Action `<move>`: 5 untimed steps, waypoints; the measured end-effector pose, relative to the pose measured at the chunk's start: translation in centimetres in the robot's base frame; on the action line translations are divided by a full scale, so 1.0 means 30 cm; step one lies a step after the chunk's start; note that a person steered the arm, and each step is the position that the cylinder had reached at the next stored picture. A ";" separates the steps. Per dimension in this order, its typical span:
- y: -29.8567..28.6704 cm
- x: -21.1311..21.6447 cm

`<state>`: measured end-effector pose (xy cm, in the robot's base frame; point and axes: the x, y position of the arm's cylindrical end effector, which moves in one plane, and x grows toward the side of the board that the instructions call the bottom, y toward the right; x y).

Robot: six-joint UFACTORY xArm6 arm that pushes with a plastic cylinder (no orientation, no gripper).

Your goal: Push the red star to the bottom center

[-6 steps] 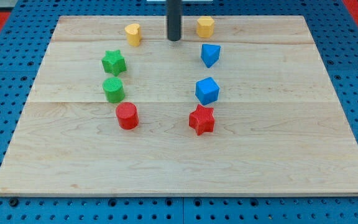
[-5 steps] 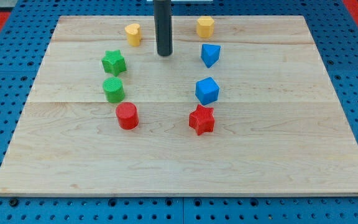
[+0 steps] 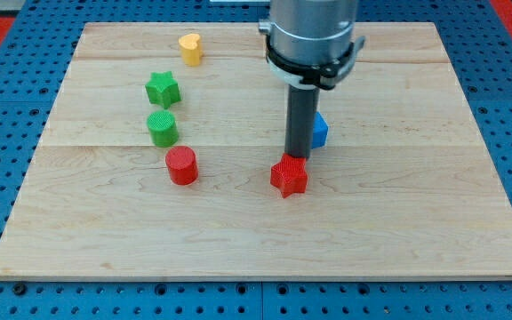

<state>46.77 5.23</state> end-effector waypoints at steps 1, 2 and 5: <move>0.019 0.100; -0.005 0.237; -0.105 0.321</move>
